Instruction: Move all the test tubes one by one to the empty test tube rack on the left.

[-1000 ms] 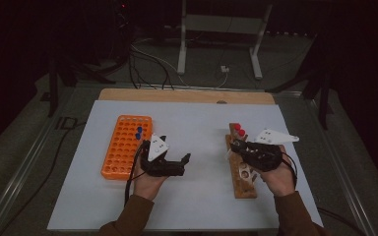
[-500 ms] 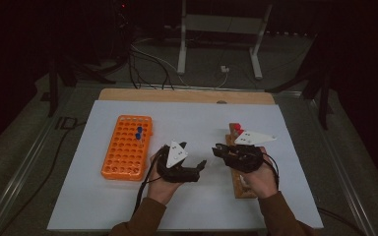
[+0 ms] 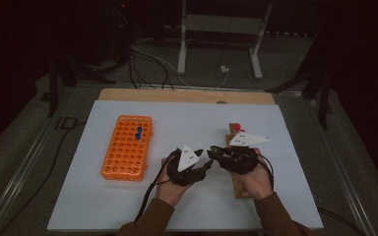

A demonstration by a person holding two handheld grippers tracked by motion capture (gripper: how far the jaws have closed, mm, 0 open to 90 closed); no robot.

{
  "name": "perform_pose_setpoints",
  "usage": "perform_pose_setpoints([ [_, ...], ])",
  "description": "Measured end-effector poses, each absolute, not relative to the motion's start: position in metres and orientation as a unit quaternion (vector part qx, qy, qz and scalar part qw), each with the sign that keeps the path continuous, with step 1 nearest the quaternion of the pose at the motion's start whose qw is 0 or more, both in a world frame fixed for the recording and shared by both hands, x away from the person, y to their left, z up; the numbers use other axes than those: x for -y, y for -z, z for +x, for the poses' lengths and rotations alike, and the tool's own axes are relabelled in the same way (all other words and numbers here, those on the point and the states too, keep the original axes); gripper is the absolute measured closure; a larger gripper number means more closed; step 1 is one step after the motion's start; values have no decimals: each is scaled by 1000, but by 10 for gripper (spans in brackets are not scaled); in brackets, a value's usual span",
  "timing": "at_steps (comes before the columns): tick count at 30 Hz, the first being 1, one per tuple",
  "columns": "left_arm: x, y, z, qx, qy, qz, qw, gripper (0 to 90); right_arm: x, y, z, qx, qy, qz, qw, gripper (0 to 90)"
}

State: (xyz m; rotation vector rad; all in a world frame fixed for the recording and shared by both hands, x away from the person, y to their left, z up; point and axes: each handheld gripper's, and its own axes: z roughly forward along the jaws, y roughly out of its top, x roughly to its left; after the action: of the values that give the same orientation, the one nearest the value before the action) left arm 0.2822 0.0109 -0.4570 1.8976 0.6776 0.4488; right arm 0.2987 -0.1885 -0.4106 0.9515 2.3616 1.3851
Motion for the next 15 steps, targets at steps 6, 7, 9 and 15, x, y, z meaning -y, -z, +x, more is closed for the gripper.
perform_pose_setpoints([
  [6, -10, 457, 282, -277, -176, 787, 522, 635, 187, 412, 298, -810, -474, 325, 118, 762],
  [7, -10, 457, 282, -276, -175, 787, 523, 645, 187, 412, 298, -810, -474, 324, 118, 762],
  [9, -10, 457, 282, -274, -171, 787, 526, 675, 186, 412, 298, -810, -475, 324, 117, 762],
  [15, -9, 458, 282, -269, -166, 788, 529, 750, 187, 413, 298, -810, -475, 324, 115, 762],
])
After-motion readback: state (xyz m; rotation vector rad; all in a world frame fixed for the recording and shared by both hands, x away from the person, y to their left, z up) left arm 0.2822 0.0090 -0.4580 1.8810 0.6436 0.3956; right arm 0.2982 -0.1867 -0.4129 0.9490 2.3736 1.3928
